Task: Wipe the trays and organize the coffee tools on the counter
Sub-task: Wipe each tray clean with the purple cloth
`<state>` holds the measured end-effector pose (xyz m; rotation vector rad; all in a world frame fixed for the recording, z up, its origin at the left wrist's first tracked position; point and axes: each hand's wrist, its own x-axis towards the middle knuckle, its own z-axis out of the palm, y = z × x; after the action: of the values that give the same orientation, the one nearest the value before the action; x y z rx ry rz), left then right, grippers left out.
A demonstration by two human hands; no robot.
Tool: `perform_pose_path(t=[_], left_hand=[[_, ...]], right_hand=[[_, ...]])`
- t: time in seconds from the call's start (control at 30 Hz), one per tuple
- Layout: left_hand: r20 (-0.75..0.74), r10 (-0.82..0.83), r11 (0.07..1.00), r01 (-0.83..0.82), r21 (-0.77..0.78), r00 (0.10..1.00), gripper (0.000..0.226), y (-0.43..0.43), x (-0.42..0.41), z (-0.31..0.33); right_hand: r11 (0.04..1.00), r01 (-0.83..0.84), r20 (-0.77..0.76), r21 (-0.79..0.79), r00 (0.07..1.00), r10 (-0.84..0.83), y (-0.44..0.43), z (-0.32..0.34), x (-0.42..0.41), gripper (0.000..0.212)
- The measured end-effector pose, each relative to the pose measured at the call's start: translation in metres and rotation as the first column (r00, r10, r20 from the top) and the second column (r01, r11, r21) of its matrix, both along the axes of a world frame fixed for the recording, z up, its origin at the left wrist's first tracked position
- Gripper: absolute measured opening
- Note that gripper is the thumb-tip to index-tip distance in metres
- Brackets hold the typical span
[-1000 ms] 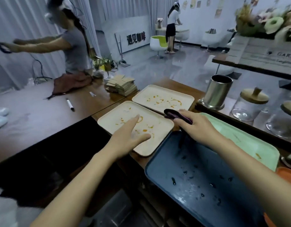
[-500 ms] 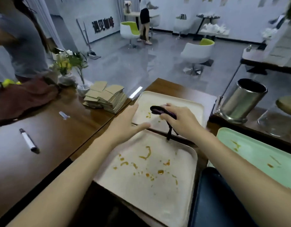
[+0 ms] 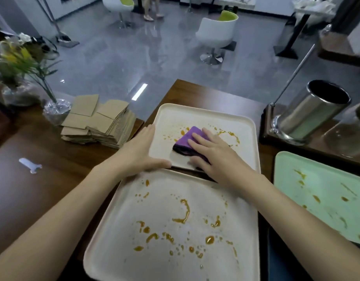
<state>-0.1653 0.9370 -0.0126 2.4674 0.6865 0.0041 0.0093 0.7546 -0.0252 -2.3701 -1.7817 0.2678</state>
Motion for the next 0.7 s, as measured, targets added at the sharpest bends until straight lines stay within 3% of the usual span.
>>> perform_pose_path(t=[0.27,0.5,0.7], left_hand=[[0.032,-0.054,0.998,0.055,-0.015,0.998,0.093,0.009,0.010,-0.002],[0.037,-0.126,0.992,0.126,-0.011,0.991,0.110,0.022,0.021,-0.004],[0.066,-0.154,0.988,0.154,0.006,0.986,0.110,0.034,0.023,-0.017]], right_hand=[[0.999,0.036,-0.124,0.035,0.992,-0.031,0.000,0.001,0.006,0.044],[0.989,0.119,-0.249,0.092,0.964,-0.092,0.006,-0.004,0.003,0.038],[0.986,0.154,-0.164,0.060,0.976,-0.143,0.017,-0.011,-0.007,0.042]])
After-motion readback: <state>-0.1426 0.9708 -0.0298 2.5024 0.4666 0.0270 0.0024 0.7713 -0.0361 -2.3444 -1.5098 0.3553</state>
